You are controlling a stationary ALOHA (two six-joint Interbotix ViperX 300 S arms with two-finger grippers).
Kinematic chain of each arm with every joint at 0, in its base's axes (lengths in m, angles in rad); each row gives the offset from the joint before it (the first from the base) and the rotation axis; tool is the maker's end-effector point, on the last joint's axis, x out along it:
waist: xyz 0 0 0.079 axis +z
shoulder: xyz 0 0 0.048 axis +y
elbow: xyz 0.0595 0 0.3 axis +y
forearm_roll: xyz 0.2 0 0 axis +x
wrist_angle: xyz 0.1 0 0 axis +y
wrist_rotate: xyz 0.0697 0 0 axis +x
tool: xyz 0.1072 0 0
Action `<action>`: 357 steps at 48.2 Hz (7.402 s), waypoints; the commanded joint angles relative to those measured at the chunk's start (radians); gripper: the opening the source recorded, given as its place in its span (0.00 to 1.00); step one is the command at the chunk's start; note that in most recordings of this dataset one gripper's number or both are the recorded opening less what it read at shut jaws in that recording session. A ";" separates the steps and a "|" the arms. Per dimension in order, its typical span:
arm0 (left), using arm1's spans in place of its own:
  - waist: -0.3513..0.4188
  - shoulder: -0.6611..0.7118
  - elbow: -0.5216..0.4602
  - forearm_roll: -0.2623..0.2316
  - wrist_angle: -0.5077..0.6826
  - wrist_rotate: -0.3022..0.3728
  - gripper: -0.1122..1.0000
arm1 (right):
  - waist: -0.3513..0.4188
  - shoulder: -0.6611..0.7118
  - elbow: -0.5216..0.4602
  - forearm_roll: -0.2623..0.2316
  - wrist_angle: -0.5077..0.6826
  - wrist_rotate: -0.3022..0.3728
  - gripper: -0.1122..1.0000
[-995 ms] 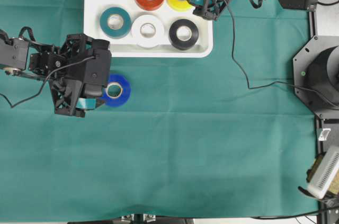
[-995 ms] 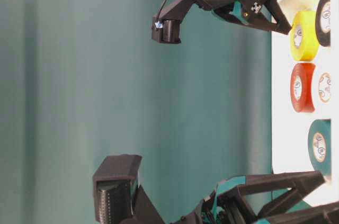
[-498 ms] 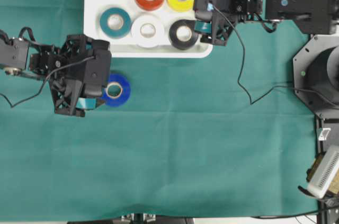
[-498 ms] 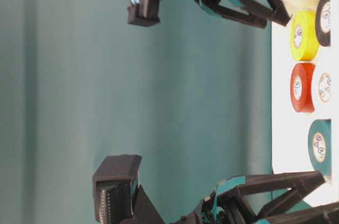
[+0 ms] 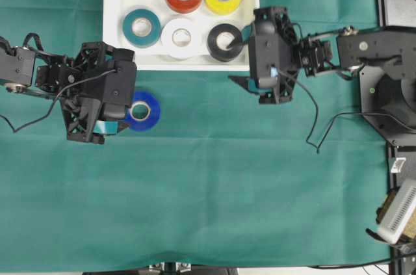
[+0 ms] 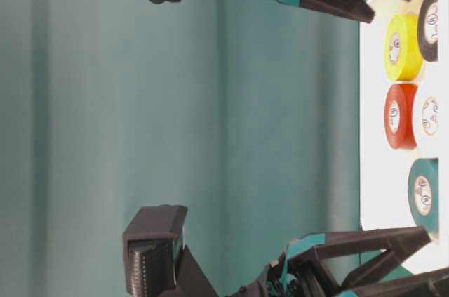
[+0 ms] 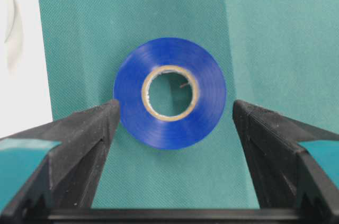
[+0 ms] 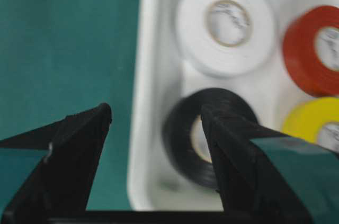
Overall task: Put the tape alternately from left to right into the white case.
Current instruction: 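Release the yellow roll and withdraw the right gripper from the tray, then lower the left gripper onto the blue tape roll and grasp it, then carry the blue roll into the tray's top-left corner, then release the blue roll and withdraw the left gripper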
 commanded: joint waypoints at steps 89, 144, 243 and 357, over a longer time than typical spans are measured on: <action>-0.069 0.206 -0.061 0.000 -0.081 0.002 0.47 | 0.057 0.014 -0.005 0.003 -0.044 0.006 0.76; -0.055 0.202 -0.066 -0.002 -0.071 0.002 0.07 | 0.057 0.017 -0.006 0.003 -0.060 0.006 0.76; 0.374 0.074 -0.106 0.005 0.012 0.245 0.07 | 0.060 0.017 -0.002 0.006 -0.072 0.029 0.76; 0.382 0.087 -0.147 0.003 0.014 0.282 0.50 | 0.060 0.017 0.005 0.005 -0.084 0.031 0.76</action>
